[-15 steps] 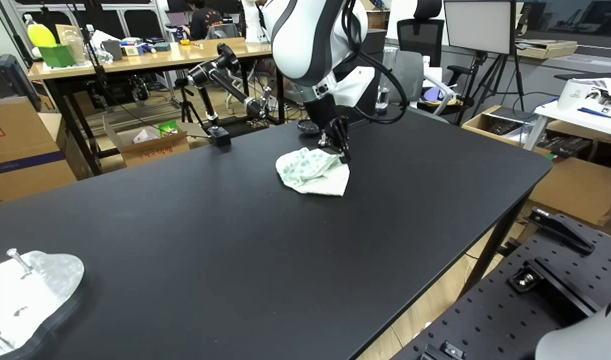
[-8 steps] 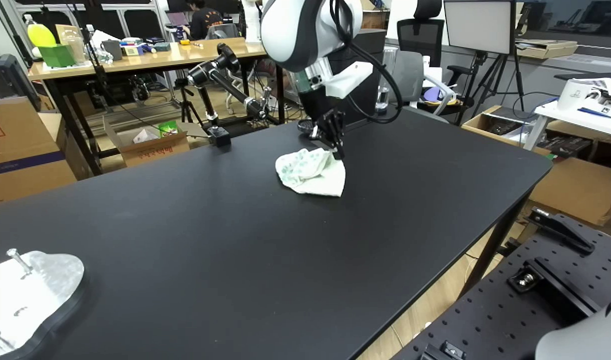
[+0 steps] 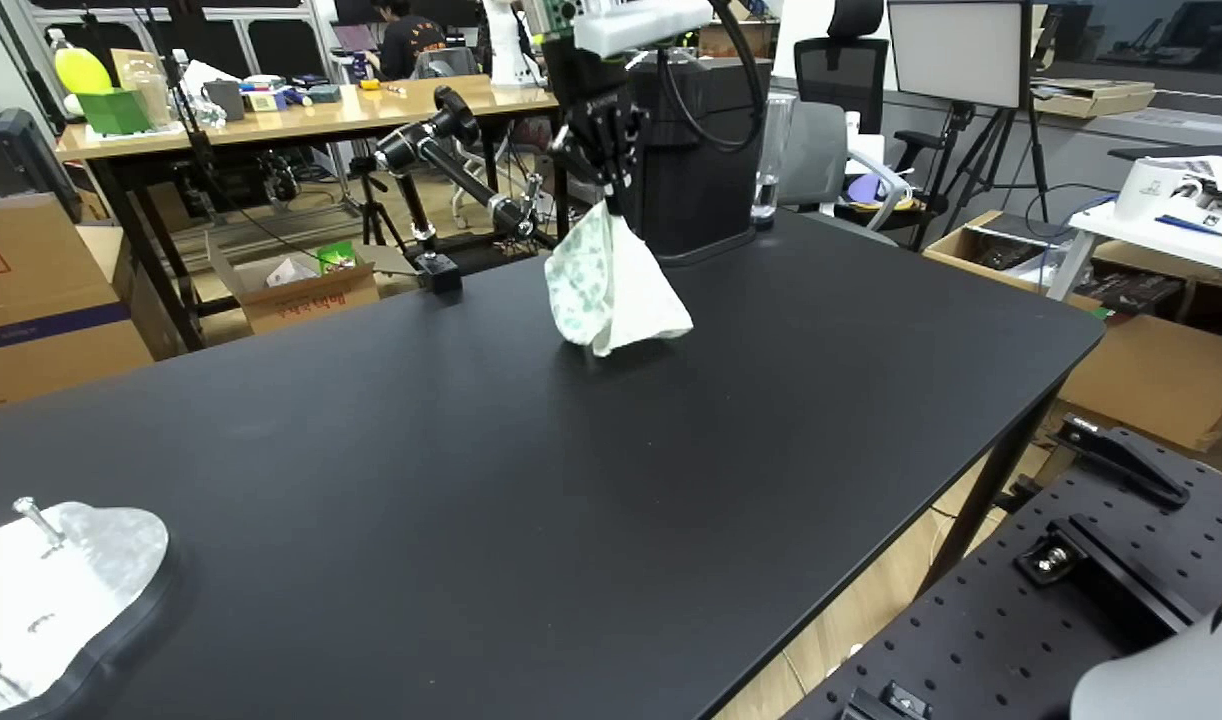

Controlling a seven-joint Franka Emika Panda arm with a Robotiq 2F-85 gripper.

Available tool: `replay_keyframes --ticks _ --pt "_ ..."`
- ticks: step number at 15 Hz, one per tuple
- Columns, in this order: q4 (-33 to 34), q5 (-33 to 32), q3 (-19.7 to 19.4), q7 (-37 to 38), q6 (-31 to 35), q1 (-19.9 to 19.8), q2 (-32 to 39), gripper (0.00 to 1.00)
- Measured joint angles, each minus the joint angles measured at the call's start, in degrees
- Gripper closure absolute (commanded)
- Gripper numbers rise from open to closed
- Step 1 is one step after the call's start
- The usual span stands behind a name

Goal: Put the cloth on the black rod

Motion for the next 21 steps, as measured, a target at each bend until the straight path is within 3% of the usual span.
replay_keyframes --ticks 9,21 --pt "4.34 1.78 2.79 10.64 -1.30 3.38 -8.53 1.00" --pt "3.86 2.02 7.65 12.56 -3.29 6.34 -12.20 1.00"
